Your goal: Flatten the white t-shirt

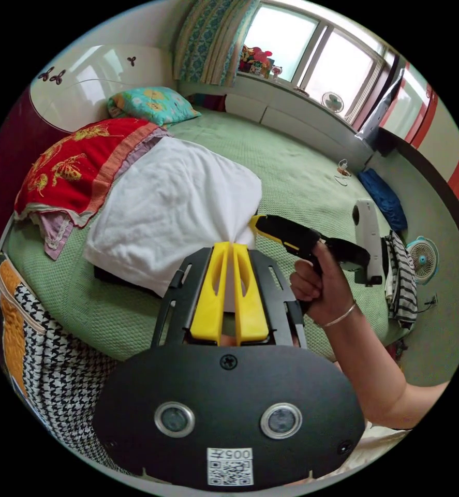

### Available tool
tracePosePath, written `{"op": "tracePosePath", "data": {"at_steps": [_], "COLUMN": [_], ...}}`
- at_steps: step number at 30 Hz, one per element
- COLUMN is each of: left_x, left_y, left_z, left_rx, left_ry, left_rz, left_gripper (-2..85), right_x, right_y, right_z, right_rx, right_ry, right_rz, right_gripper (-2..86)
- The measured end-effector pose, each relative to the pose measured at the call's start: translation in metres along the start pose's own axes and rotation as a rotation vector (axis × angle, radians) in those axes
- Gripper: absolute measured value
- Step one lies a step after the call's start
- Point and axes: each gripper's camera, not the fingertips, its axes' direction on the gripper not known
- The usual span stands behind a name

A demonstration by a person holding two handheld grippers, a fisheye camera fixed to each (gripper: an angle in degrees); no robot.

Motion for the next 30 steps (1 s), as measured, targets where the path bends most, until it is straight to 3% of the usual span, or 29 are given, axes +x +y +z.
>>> {"op": "tracePosePath", "data": {"at_steps": [4,9,14,24,28,30], "left_x": [0.02,0.066,0.128,0.22,0.225,0.223], "left_y": [0.007,0.006,0.009,0.032,0.041,0.041], "left_z": [0.002,0.021,0.046,0.119,0.131,0.143], "left_rx": [0.066,0.027,0.014,-0.01,0.043,0.032], "left_ry": [0.079,0.185,0.186,0.482,0.456,0.41], "left_rz": [-0.02,0.068,0.184,0.257,0.28,0.282], "left_gripper": [0.0,-0.1,-0.1,2.2,3.4,3.9], "right_x": [-0.018,-0.009,0.019,0.076,0.083,0.092], "right_y": [0.004,0.007,0.006,0.012,0.016,0.015], "right_z": [-0.037,-0.081,-0.135,-0.241,-0.278,-0.28], "right_rx": [0.051,0.092,0.09,0.06,0.083,0.001], "right_ry": [0.151,0.251,0.317,0.529,0.74,0.82], "right_rz": [-0.075,-0.056,0.027,0.17,0.199,0.202], "right_gripper": [-1.4,-1.4,-1.3,-1.5,-1.5,-1.3]}}
